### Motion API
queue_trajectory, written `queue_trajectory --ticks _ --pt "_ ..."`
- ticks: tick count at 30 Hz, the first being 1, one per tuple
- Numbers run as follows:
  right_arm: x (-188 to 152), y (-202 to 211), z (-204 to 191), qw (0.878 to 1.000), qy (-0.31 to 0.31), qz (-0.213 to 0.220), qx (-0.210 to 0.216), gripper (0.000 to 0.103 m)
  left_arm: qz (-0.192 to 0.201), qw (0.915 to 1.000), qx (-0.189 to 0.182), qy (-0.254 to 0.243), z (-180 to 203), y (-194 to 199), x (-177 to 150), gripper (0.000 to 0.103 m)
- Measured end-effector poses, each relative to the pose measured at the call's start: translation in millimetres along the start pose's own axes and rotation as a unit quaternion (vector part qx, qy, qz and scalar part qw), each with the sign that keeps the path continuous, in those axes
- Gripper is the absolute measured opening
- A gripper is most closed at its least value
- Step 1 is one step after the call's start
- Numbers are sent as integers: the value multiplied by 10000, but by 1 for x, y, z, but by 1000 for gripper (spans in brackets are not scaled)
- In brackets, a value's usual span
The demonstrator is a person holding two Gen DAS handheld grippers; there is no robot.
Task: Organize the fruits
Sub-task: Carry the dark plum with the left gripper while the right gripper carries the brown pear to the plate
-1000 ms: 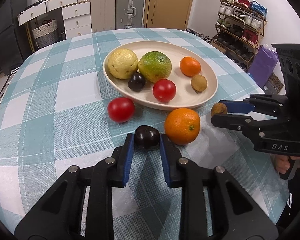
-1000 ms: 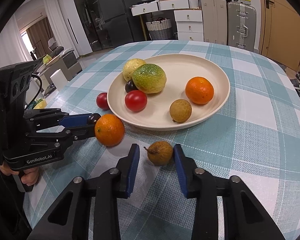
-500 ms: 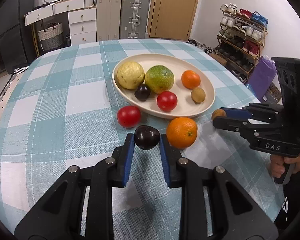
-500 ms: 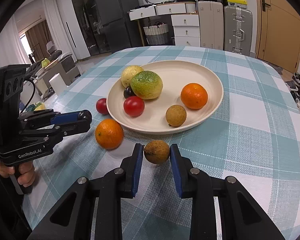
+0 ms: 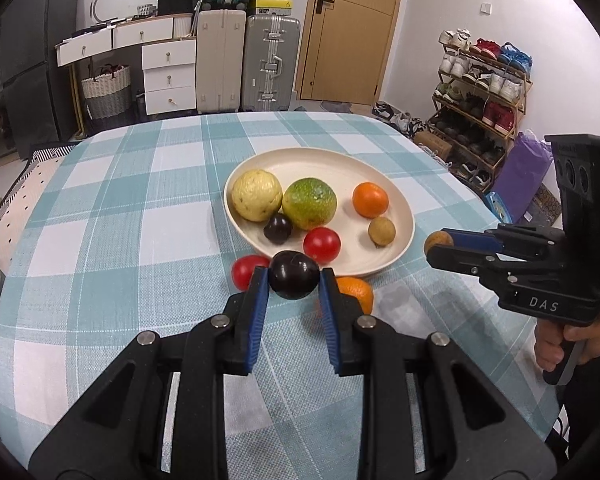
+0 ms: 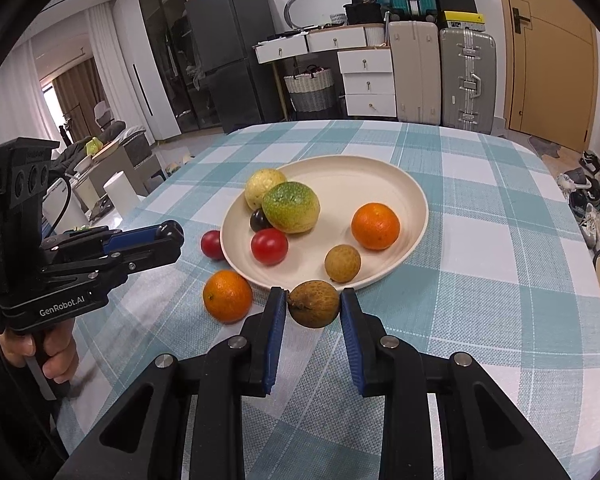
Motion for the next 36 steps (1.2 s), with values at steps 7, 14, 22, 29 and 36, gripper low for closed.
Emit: queue_trajectory --ticks 7,14,22,29,36 --pt "8 5 1 9999 -50 125 -14 28 68 10000 23 -23 1 0 9 23" --pt "16 5 1 9998 -129 146 51 29 52 10000 50 -13 0 -7 17 23" --pt "21 1 -1 9998 -118 148 71 29 -31 10000 44 -56 1 -21 21 23" --pt "22 -7 -5 9999 -82 102 109 29 -108 9999 42 -67 0 -36 23 23" --pt "26 -16 -6 9999 -75 54 127 29 -196 9998 20 -94 0 -52 24 23"
Point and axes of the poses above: each gripper's, at about its wrist camera, not at the fingertips, and y roughly against the way its jaws point, z to its right, x to its top, the point moved 4 cm from there along -y, roughly the way its jaws point, and after that the axes turned 11 degrees about -y, right-handed, at the moved point
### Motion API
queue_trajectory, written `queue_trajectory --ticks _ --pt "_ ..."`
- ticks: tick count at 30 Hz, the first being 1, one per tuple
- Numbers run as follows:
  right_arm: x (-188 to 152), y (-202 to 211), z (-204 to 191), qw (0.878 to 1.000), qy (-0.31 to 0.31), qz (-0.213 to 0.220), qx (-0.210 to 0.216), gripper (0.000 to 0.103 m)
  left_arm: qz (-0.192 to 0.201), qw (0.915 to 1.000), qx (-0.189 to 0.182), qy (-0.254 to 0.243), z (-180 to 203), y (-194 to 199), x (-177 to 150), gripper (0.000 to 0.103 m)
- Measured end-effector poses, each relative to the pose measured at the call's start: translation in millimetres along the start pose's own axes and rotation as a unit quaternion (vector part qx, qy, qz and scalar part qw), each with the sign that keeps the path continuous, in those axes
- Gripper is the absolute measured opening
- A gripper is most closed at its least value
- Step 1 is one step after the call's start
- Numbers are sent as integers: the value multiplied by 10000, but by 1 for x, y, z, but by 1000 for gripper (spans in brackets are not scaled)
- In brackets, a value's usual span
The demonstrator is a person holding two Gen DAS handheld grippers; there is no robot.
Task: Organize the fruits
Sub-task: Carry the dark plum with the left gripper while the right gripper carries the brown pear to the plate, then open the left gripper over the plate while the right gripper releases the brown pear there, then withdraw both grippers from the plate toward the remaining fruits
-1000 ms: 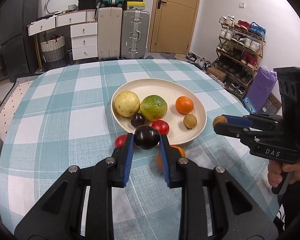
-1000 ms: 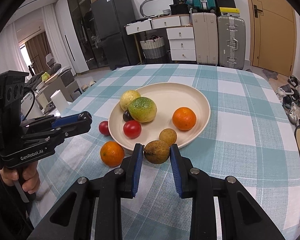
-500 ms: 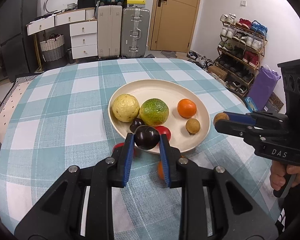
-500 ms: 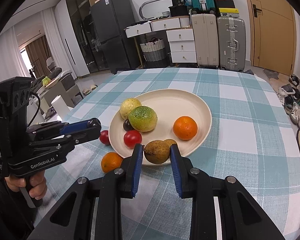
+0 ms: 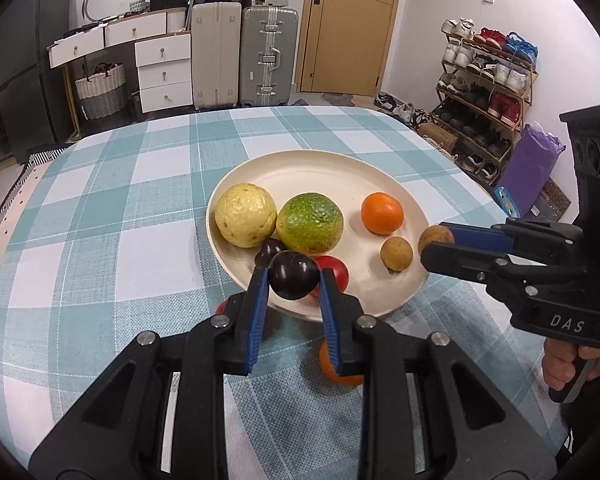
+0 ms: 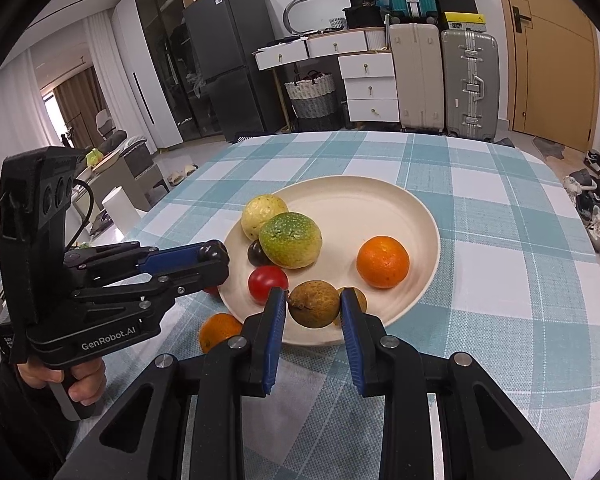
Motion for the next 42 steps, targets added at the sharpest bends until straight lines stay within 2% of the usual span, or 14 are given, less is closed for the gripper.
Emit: queue_trajectory --ticks 25,32,35,37,39,40,41,42 --pt "5 -31 2 9999 -22 -150 46 29 -160 9998 22 -121 -3 -26 2 23" --pt "6 -27 11 9997 -197 -102 -34 40 -112 9999 4 -91 -5 -21 2 23" --pt "4 -22 12 9998 -201 -63 -69 48 -85 9999 46 -110 -5 -17 2 25" --pt "3 -18 10 9998 -178 -38 -67 51 -64 9999 74 -103 -5 -13 1 30" --pt "1 -14 9 9998 -136 -21 -111 55 -16 9999 80 -75 -6 -7 1 40" --pt "0 -12 9 9998 -120 -11 -146 63 -4 10000 66 -47 -7 -5 0 43" --pt "-1 -10 9 9998 -115 -4 -180 69 -6 10000 54 -13 -8 -2 -1 56" --pt "-1 -8 9 9997 -127 22 -184 80 2 10000 32 23 -10 1 -2 65"
Point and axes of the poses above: each gripper's, at about its wrist camera, not at the fingertips, and y roughly against the way its jaws point, z to its right, x to its top, the point moved 4 cm from there along -y, roughly the way its jaws point, and after that the axes turned 11 degrees about -y, right-handed, at the moved point
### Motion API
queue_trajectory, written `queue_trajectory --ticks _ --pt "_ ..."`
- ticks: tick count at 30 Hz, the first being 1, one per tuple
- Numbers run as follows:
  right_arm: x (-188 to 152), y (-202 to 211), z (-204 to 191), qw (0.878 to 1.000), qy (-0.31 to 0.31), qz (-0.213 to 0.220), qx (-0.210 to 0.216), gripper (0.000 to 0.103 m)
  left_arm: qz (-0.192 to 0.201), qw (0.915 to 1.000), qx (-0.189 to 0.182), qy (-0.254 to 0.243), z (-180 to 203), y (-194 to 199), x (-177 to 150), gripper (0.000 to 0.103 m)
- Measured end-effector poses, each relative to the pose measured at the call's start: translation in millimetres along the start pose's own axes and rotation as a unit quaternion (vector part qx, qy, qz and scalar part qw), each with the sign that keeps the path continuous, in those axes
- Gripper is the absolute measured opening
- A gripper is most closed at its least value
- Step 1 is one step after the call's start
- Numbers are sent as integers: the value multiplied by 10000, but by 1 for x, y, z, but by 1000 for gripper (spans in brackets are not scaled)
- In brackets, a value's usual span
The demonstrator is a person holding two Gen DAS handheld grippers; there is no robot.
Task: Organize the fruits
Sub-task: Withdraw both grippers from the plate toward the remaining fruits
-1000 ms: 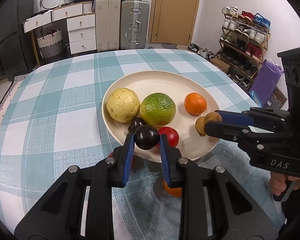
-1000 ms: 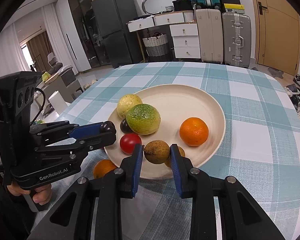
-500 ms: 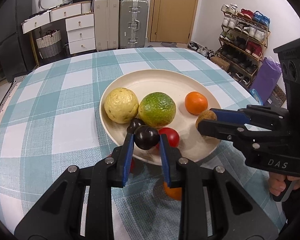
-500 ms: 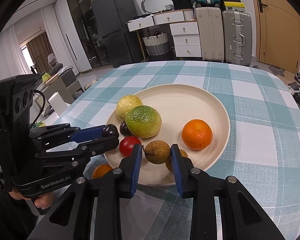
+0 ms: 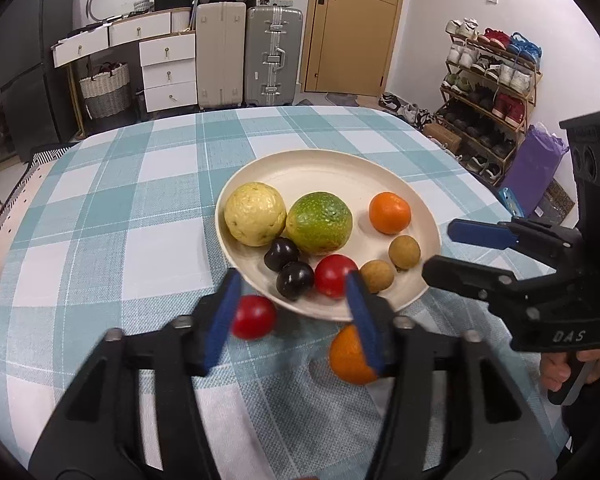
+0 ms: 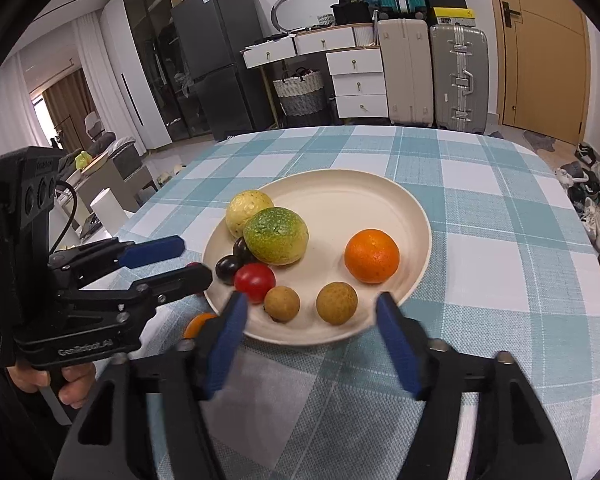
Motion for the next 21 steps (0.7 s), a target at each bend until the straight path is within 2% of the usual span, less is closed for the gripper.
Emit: queue_trajectory --ticks 1,3,4,5,8,10,11,17,21 --pt "-1 2 0 10000 -23 43 14 87 35 10000 -27 41 -2 3 -1 67" --pt "-1 5 0 10000 -50 74 -11 92 87 9999 -55 96 -5 10 -4 75" --pt "-3 5 0 10000 -43 41 -65 99 76 9999 -28 102 -6 13 -5 78" --pt "-4 4 0 9999 -37 10 -124 102 48 9999 31 111 -7 16 -7 85" --pt "-8 3 -1 9994 26 -53 -341 102 40 9999 111 123 -10 25 -12 86" --pt "-11 3 -2 9993 22 -78 -361 103 35 9997 157 157 -13 30 -17 93" --pt "-13 3 -3 9993 12 -115 -346 103 20 9996 207 182 -15 32 -20 102" --pt "-25 0 -12 9992 9 -306 -246 103 7 9989 334 322 -24 39 -33 102" --pt "-36 -5 -25 9985 77 -532 108 103 -26 9984 362 432 -30 38 -39 102"
Point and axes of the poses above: each gripper's, at about its wrist camera, not at the fingertips, and y roughly against the way its jaws point, z to its right, x to its top, the point moved 4 cm from there along -y, roughly the way its jaws point, and after that the axes turned 11 degrees about -y, right-handed, at the moved point
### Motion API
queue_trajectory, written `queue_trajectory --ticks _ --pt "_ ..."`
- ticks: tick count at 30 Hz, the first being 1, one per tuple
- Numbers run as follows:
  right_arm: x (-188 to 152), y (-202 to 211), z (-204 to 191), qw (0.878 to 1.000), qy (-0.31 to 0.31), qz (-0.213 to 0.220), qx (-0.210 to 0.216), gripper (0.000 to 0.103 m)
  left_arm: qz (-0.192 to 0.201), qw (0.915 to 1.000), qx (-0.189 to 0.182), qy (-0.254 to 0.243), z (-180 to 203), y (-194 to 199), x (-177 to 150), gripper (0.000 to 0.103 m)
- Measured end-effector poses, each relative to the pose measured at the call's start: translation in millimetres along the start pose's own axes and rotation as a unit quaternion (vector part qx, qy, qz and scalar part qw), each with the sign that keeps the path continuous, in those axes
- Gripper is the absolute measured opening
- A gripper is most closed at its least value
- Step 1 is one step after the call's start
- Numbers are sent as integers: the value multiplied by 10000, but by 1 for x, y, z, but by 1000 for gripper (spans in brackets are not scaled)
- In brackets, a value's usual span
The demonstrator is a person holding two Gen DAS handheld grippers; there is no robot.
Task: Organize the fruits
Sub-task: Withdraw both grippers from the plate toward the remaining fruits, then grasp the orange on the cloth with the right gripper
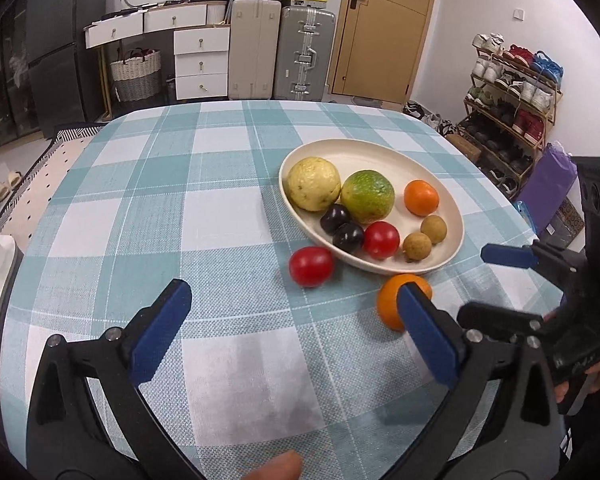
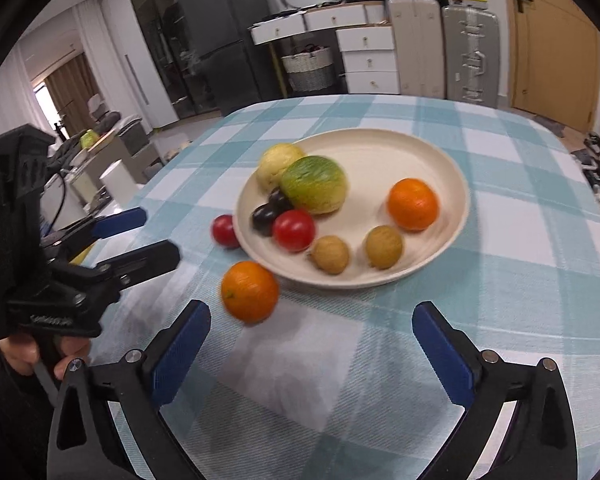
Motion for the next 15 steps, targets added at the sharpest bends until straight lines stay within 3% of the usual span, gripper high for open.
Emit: queue_trajectory --ticks 6,8,10,15 --pt "-10 -18 -15 9994 269 -215 -67 101 -108 9999 -15 60 1 -4 -7 102" --pt "-11 -22 -18 9991 323 -267 -76 96 -82 10000 10 27 3 -3 -9 102" --pt "-12 -27 -21 9988 351 -334 -42 81 -93 9999 4 47 2 -3 -9 102" --pt "-12 -31 -28 9987 357 -357 78 76 -97 9998 8 155 -2 -3 -10 102"
Point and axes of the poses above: each gripper's, at about its wrist camera, not at the fingertips, and y roughly against the way its jaws point, z to its right, x to its top, the point moved 4 cm from there along -y, roughly the way its jaws point, and after that the axes turned 11 degrees about -y, right-handed, at the moved point
